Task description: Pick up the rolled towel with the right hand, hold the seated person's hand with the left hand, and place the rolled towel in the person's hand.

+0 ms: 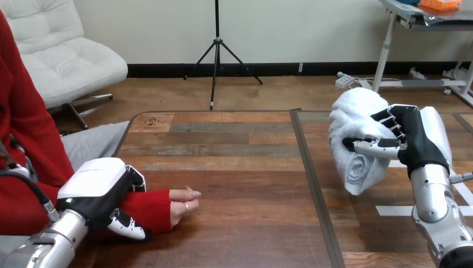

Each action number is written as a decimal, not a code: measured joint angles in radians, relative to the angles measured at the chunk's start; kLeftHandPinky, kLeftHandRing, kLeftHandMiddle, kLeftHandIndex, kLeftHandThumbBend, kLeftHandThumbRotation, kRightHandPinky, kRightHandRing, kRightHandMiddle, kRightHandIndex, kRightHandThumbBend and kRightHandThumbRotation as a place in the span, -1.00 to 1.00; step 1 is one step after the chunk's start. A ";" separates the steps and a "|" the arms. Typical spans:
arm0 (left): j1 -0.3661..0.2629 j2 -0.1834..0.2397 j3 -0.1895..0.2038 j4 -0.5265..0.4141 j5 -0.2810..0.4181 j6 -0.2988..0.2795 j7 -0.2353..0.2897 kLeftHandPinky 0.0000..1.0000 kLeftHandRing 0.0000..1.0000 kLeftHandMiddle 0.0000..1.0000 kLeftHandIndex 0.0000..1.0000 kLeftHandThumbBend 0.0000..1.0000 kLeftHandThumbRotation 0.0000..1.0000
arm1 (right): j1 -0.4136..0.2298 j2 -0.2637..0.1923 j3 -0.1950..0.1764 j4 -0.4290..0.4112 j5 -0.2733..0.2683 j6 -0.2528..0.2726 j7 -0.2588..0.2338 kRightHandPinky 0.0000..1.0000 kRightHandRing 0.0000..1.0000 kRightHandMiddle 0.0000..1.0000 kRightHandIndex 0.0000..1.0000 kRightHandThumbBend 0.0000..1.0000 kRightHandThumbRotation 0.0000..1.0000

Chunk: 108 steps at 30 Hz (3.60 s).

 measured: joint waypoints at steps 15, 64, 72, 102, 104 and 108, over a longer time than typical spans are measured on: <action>0.002 0.000 -0.004 0.000 0.033 0.000 0.031 -0.61 -0.50 -0.38 -0.33 0.38 -1.00 | 0.001 0.000 0.000 -0.021 0.000 0.011 0.009 -0.19 -0.08 -0.03 -0.08 0.44 -1.00; 0.002 0.003 -0.016 -0.053 0.074 0.083 -0.014 -0.13 0.08 0.18 0.21 0.62 -0.87 | 0.001 0.000 0.000 -0.027 0.000 0.017 0.009 -0.21 -0.10 -0.05 -0.07 0.45 -1.00; 0.002 0.004 -0.016 -0.078 0.070 0.111 -0.064 0.03 0.23 0.30 0.28 0.62 -0.82 | 0.001 0.000 0.000 -0.027 0.000 0.021 0.009 -0.18 -0.08 -0.04 -0.07 0.45 -1.00; 0.002 0.004 -0.016 -0.082 0.069 0.111 -0.066 0.12 0.30 0.35 0.29 0.61 -0.85 | 0.001 0.000 0.000 -0.027 0.000 0.022 0.009 -0.22 -0.11 -0.06 -0.09 0.46 -1.00; 0.002 0.004 -0.016 -0.082 0.070 0.113 -0.068 0.12 0.30 0.35 0.28 0.60 -0.85 | 0.001 0.000 0.000 -0.027 0.000 0.022 0.009 -0.22 -0.11 -0.06 -0.09 0.46 -1.00; 0.002 0.004 -0.016 -0.082 0.077 0.119 -0.067 0.09 0.28 0.33 0.23 0.58 -0.88 | 0.001 0.000 0.000 -0.027 0.000 0.022 0.009 -0.22 -0.11 -0.06 -0.09 0.46 -1.00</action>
